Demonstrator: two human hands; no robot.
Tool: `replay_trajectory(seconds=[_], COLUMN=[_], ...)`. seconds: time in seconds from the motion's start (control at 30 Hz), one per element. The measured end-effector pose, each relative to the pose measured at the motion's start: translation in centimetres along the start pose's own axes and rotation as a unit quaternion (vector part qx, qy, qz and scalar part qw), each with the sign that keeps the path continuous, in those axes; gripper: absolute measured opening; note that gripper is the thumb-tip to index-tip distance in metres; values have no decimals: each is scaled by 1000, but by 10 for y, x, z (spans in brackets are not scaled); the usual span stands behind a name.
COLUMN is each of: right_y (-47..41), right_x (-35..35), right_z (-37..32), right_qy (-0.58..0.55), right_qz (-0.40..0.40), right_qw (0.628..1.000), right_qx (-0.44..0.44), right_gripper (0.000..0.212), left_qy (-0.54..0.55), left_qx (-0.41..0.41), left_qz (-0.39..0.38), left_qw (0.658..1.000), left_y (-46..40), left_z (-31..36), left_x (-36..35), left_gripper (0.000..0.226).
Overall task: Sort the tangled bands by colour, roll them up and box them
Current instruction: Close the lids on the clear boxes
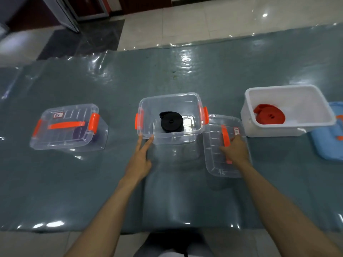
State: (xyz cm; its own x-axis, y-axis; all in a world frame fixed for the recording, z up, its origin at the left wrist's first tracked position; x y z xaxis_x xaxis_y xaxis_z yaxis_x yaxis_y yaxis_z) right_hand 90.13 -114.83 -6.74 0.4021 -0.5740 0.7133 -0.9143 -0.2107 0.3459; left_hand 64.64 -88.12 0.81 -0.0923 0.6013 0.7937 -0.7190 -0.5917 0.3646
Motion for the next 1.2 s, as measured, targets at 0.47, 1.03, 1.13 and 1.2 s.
replay_trajectory(seconds=[0.47, 1.03, 1.13, 1.2], right_y=[7, -25, -21, -19], right_x=[40, -57, -75, -79], right_z=[-6, -233, -233, -224], right_qy=[-110, 233, 245, 229], right_qz=[-37, -69, -63, -36], right_qw=[993, 912, 907, 909], right_qx=[-4, 332, 336, 346], right_gripper=[40, 34, 36, 37], left_qy=[12, 101, 142, 159], left_qx=[-18, -79, -56, -49], left_qz=[19, 118, 243, 271], left_qw=[1000, 985, 958, 948], left_y=[-2, -15, -25, -47], left_z=[-5, -33, -35, -28], left_x=[-10, 6, 23, 35], left_gripper=[101, 48, 36, 37])
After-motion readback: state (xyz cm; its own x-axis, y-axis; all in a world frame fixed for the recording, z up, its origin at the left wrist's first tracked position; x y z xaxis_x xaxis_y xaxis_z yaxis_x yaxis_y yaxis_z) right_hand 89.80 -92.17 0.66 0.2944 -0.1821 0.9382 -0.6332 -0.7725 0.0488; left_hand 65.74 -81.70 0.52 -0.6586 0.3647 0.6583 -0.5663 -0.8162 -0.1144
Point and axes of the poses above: each hand's wrist, its own y-axis away from the middle knuckle, its own x-axis out of the back of the hand, z = x × y, the point moved 2 cm from there along -y, towards the middle knuckle, and after that the axes turned 2 degrees about x, right-handed, at the moved point
